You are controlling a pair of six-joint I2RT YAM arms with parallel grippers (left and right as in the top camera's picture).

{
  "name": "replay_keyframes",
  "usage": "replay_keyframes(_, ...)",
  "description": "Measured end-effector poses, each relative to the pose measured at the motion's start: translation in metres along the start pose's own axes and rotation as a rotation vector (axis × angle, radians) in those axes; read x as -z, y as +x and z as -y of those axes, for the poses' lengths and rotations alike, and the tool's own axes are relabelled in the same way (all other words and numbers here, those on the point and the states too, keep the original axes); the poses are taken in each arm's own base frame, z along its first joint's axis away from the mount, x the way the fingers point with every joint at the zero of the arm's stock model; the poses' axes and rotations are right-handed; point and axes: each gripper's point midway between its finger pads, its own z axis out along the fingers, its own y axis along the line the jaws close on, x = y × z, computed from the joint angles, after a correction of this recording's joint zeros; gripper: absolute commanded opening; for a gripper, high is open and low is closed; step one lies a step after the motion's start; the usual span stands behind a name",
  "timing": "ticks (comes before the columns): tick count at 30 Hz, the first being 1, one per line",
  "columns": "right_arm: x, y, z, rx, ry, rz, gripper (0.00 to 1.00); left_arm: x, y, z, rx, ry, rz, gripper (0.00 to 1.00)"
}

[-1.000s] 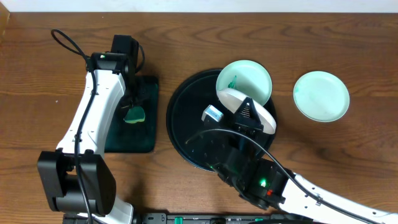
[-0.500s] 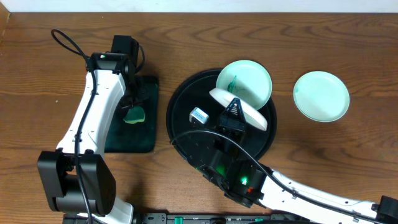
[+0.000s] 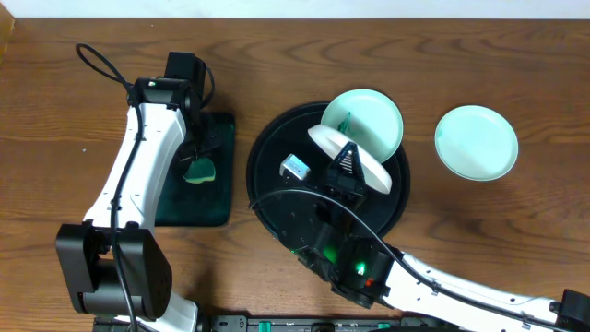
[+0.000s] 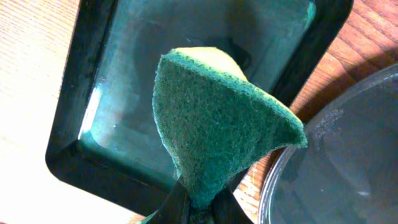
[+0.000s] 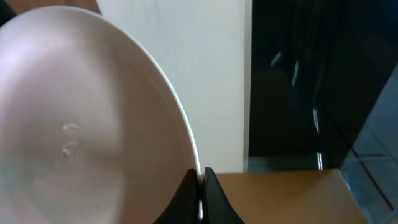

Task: Clean dirty plates on tray and stack at the side
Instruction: 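Carry the plate right and set it onto the cleaned plate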

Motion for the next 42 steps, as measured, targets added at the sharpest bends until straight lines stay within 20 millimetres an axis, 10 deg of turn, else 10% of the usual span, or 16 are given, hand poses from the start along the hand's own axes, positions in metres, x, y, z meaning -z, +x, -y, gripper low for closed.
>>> replay_keyframes(22,0.003,0.002,-0.014,-0.079,-0.036,0.012,0.01,0.000,0.001,0.003,-0.006,0.018,-0.006,0.07)
replay_keyframes(32,-0.056,0.068,-0.030,-0.217,-0.083,-0.213,0.01,0.000,0.001,0.003,-0.006,0.018,-0.007,0.08)
replay_keyframes(42,-0.119,0.168,0.030,-0.537,0.016,-0.479,0.01,0.000,0.000,0.004,-0.006,0.020,-0.005,0.08)
